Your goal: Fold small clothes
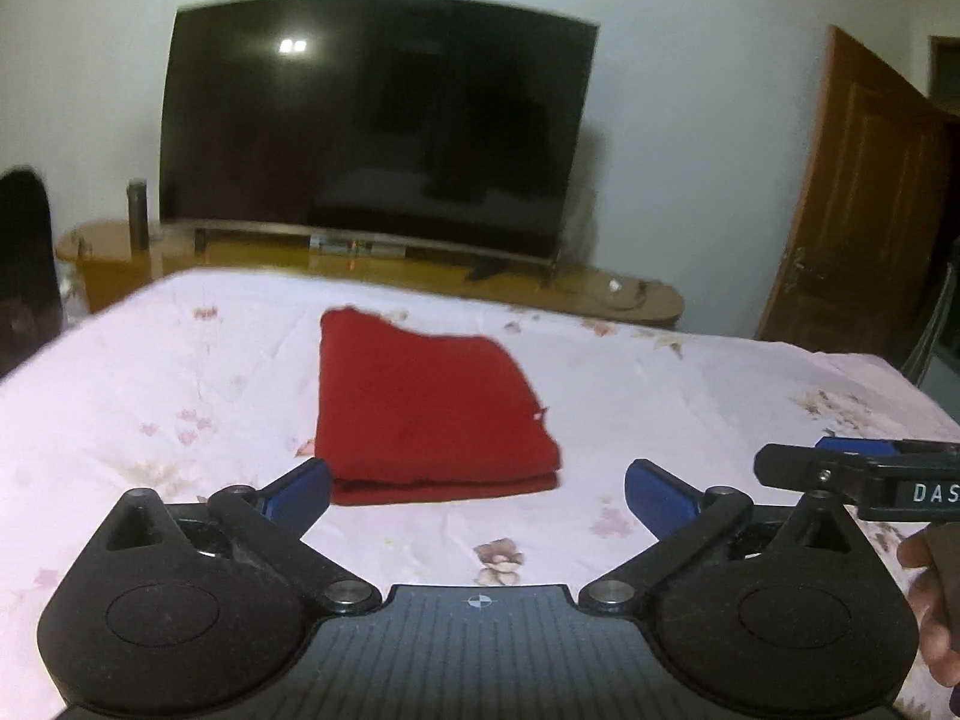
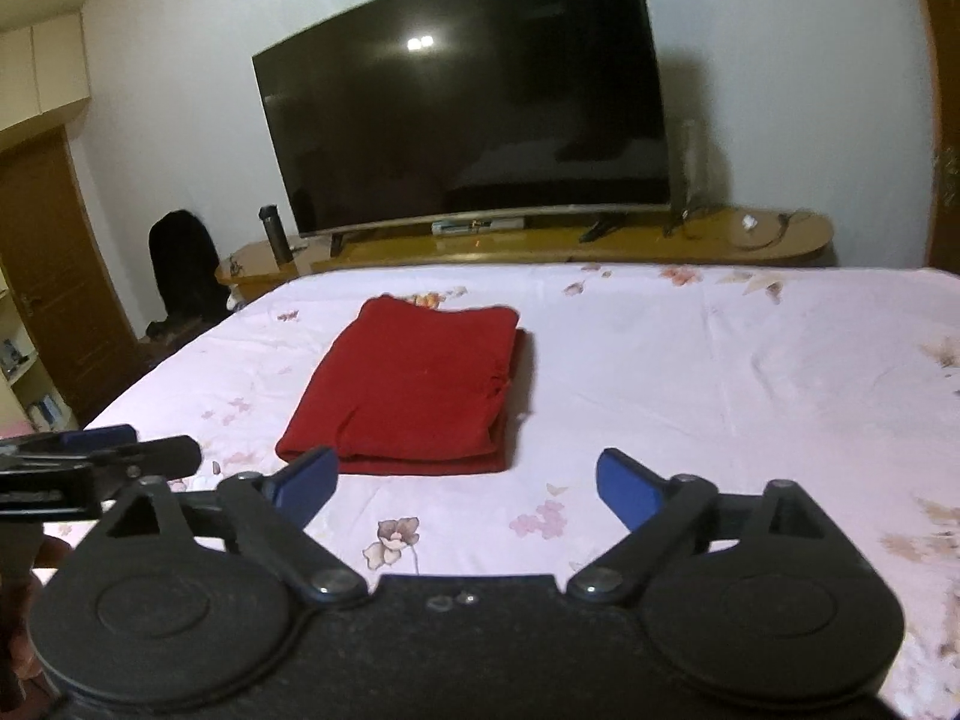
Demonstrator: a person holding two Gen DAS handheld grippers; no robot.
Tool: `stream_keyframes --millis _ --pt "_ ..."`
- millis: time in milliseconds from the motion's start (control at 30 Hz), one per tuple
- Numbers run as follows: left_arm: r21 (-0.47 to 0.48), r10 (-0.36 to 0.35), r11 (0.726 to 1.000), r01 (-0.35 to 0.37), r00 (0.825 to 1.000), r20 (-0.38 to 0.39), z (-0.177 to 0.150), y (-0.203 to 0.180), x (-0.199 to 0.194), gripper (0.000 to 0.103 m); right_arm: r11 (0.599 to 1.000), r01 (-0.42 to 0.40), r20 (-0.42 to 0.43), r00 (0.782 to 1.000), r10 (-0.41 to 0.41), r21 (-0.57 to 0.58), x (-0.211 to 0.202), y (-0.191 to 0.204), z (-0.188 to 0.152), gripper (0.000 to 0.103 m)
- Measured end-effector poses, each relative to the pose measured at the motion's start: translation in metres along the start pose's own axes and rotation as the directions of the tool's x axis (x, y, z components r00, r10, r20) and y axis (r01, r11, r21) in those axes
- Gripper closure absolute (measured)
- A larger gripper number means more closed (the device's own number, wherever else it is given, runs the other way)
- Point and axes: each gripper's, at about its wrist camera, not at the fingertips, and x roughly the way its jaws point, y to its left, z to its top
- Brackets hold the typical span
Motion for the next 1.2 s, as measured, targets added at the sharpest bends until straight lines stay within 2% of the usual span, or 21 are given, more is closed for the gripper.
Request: stream_keyframes --millis 200,533,833,1200 --pt "0.020 -0.006 1.000 0.005 0.999 0.046 -0.008 -0.024 -0.050 0.000 1.000 -0.018 0.043 0.999 0.018 -0.002 -0.046 0.008 -0.009 0.002" --pt "0.008 -0.045 0.999 0.044 0.995 0.086 -0.014 -0.039 -0.088 0.000 0.999 0.041 0.115 0.993 -0.039 -0.016 -0.095 0.013 -0.019 0.001" --pt "0.026 -0.043 0.999 0.041 0.992 0.115 -0.015 -0.049 -0.095 0.000 0.998 0.045 0.136 0.990 -0.040 -0.034 -0.101 0.018 -0.024 0.001" --pt "0.013 -0.022 1.000 0.021 0.993 0.116 -0.018 -0.044 -0.098 0.000 0.999 0.023 0.143 0.990 -0.017 -0.044 -0.099 0.026 -0.022 0.001"
